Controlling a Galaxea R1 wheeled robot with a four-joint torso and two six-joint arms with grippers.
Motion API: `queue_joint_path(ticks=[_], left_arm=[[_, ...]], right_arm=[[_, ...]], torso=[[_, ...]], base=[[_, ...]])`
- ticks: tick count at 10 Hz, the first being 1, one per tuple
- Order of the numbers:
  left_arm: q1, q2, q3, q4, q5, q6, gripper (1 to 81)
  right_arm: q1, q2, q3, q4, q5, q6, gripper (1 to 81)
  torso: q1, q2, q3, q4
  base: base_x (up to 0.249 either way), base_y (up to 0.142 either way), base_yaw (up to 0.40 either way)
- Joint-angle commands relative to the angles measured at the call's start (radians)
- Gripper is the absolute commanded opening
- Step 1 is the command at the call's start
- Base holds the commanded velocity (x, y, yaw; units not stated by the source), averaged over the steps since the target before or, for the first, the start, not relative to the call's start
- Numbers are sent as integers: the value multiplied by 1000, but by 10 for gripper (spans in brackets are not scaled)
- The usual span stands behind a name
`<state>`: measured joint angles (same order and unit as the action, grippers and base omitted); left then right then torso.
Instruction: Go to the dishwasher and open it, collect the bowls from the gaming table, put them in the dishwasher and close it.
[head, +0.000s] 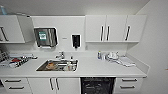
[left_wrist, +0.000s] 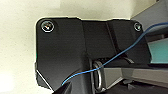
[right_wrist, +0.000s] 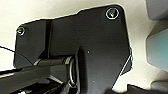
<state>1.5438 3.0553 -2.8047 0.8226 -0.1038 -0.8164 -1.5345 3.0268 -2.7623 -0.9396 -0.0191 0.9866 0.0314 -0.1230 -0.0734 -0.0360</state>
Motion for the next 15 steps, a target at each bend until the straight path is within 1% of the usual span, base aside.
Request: queue_joint_path(ticks=[1, 4, 5, 10, 11, 12, 13, 14, 15], left_arm=[[-52, -9, -4, 1, 39, -1, 811], [-52, -15, -4, 0, 39, -4, 811], [-52, -19, -4, -2, 38, -6, 811], [-50, -29, -4, -2, 39, -7, 811], [-50, -29, -4, -2, 39, -9, 811], [-50, -32, -4, -2, 39, -9, 811], [-50, -33, -4, -2, 39, -9, 811], [-50, -33, -4, -3, 38, -9, 811], [-50, -32, -4, -3, 39, -9, 811]], right_arm=[[58, -1, -2, -8, -42, -2, 811], [56, -1, 0, -5, -41, 1, 811], [56, -3, -3, -5, -42, 0, 811], [38, -12, -2, 1, -39, 7, 811], [29, -7, -5, 28, -38, 6, 811], [26, -7, -6, 123, -36, -13, 811], [19, -7, -6, 206, -31, -106, 811], [15, -4, -6, 331, -33, -276, 811], [15, -3, -8, 492, -35, -449, 811]], torso=[[0, 0, 0, 0], [0, 0, 0, 0], [0, 0, 0, 0], [0, 0, 0, 0], [0, 0, 0, 0], [0, 0, 0, 0], [0, 0, 0, 0], [0, 0, 0, 0], [0, 0, 0, 0]], base=[[0, 0, 0], [0, 0, 0], [0, 0, 190], [0, 0, 342], [0, 0, 345], [0, 0, 345], [0, 0, 345], [0, 0, 344], [0, 0, 344]])
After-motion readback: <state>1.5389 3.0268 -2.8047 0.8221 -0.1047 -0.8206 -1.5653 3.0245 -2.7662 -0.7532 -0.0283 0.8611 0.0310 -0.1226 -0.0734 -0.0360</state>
